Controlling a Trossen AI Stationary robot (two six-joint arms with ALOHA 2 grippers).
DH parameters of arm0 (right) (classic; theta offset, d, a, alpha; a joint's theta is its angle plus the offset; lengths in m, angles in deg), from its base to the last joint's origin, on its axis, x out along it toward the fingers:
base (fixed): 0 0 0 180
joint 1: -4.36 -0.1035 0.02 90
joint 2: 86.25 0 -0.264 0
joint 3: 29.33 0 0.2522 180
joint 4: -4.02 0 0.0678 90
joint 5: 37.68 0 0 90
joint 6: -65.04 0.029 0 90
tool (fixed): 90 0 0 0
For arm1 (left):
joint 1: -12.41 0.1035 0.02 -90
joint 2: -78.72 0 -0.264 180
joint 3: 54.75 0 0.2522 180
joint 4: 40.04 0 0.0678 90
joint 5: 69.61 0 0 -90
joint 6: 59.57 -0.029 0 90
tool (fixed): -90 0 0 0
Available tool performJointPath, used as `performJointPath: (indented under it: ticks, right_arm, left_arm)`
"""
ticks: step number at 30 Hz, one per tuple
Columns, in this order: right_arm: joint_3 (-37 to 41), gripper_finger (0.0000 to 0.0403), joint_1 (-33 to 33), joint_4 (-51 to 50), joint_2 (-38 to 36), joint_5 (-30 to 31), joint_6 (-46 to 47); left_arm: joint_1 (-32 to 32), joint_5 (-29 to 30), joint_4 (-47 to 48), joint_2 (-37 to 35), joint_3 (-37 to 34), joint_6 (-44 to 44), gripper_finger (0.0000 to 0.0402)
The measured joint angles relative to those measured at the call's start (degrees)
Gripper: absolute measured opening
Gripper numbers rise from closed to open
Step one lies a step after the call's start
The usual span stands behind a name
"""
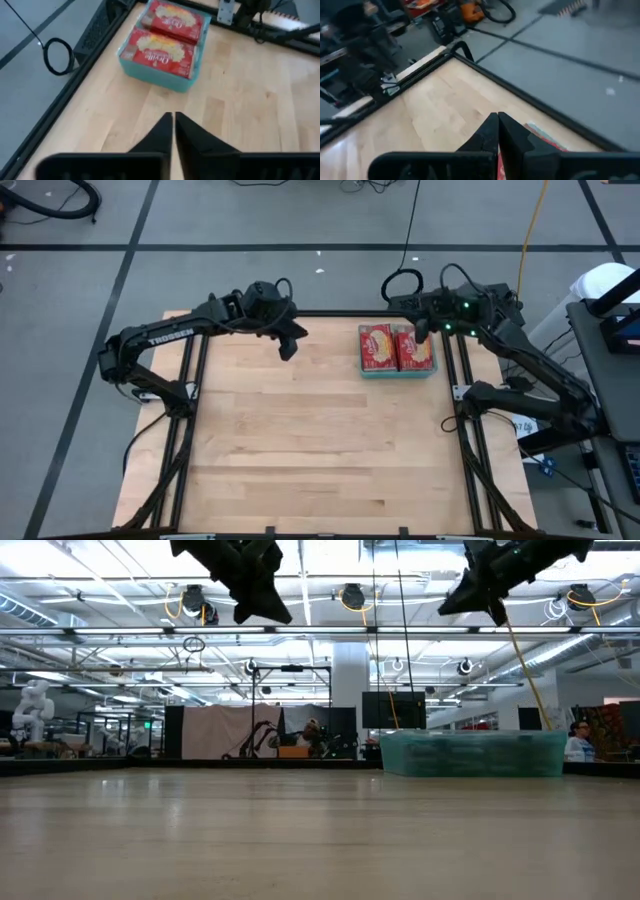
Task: Sort popcorn bags into baskets
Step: Return to Home Position
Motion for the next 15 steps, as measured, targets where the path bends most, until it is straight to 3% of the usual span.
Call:
performJointPath:
  ticks: [3,11,15]
  right_arm:
    - [1.59,0.0,-2.13,4.23,-1.6,0.01,-3.08]
    - [12.17,0.0,-7.85,18.2,-5.44,0.02,-5.25]
    - [18.95,0.0,-9.59,24.12,-8.13,-0.16,-12.47]
  left_arm:
    - [-0.03,-0.62,-0.69,-0.04,-1.03,-0.37,0.0009]
    - [-4.45,-0.64,-15.74,-0.76,-13.23,3.65,0.0006]
    - [-6.37,1.38,-17.24,-1.66,-16.46,4.87,0.0004]
